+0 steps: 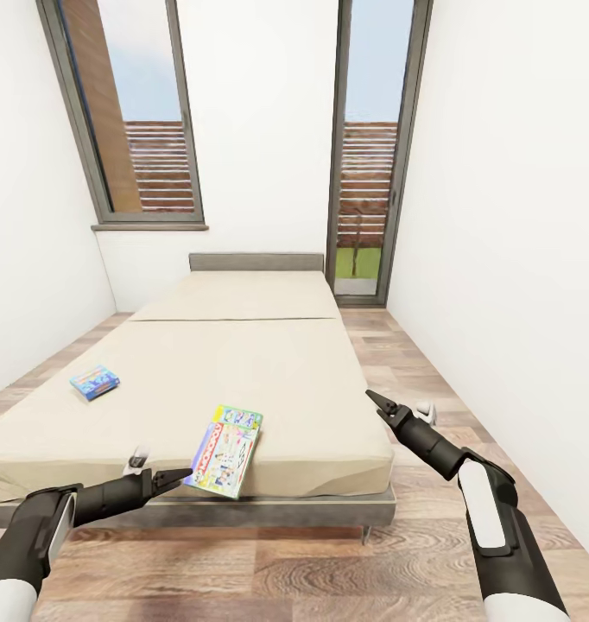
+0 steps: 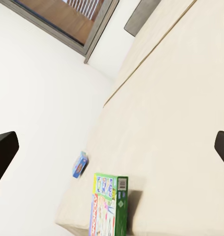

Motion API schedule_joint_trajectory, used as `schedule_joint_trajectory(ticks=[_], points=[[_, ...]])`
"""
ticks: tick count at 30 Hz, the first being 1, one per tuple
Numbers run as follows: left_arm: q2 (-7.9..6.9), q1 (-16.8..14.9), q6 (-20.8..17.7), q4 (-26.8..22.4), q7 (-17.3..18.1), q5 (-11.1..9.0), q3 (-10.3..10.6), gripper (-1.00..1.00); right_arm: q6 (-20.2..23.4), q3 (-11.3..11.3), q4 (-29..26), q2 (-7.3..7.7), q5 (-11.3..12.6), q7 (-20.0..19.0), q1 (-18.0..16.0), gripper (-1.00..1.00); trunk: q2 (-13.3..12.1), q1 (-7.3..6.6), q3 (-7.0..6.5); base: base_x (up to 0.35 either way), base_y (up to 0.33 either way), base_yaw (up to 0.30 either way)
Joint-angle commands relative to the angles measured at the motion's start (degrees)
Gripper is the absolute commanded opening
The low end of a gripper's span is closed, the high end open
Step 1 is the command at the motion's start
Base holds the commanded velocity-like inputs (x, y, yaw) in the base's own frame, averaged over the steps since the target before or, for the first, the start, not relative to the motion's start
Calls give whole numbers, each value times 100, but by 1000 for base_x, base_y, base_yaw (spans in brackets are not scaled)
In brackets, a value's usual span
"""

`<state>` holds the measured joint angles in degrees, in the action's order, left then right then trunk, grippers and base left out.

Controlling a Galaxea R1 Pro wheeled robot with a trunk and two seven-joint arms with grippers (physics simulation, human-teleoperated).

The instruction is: Put all the toys in the child's room - the three board games (two on the bed and one on the table), the two jigsaw puzzles on the table, and the tennis ball on the table - inside the toy box on the table in the child's room.

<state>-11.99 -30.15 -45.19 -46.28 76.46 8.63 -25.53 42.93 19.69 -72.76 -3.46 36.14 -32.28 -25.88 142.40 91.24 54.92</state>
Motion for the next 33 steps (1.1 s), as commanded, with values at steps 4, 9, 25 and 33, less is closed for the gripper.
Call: schedule_joint_trajectory(ticks=[4,9,25,33], points=[[4,-5,-60,-4,53,60,-22,100,40,17,-1,-6,7,-15,-5,100,43,21,24,0,0,0],[4,-3,-60,-4,57,59,-22,100,40,17,-1,-6,7,-13,-5,100,89,54,130,0,0,0],[5,-3,-60,-4,62,55,-22,100,40,17,-1,-6,7,-11,-5,100,96,66,241,0,0,0],[12,-3,-60,-4,62,52,-22,100,40,17,-1,-6,7,-12,-5,100,104,82,374,0,0,0]])
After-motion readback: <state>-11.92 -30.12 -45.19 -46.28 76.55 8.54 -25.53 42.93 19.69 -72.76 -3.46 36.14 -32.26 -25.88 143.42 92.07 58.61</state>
